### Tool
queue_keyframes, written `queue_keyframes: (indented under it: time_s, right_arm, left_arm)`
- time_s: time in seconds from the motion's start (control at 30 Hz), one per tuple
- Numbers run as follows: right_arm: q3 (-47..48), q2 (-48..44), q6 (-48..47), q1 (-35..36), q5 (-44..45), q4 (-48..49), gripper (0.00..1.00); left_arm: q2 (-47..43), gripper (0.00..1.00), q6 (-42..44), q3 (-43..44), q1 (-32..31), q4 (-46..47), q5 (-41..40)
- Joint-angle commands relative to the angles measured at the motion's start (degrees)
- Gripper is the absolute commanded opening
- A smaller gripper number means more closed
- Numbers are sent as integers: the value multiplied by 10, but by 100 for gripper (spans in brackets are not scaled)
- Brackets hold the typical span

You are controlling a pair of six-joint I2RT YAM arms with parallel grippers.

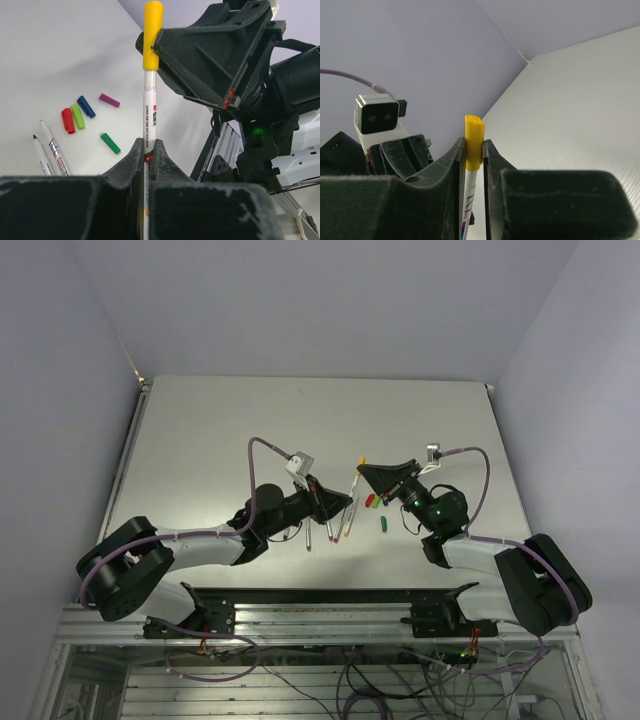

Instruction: Insert the pens into the pen caps

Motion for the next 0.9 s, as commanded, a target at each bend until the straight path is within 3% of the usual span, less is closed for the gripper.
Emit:
queue_keyframes:
  time_s: [0.0, 0.27, 0.43, 0.63, 0.87]
  right_arm:
    - [-11, 7, -6, 10, -5, 26, 0]
    - [-7, 28, -1, 18, -39, 24, 0]
    - [-2, 28, -16, 26, -56, -18, 0]
    - [19, 4, -89, 79, -37, -145, 0]
    - [73, -21, -178, 150, 69, -328, 0]
  left_arm:
    - [3, 7, -7, 4, -4, 62, 0]
    - [-15, 7, -1, -16, -4, 123, -30]
    - [-43, 7, 36, -5, -4, 90, -70]
    - [-66, 7, 66, 6, -4, 94, -112]
    - [-83, 7, 97, 20, -4, 87, -153]
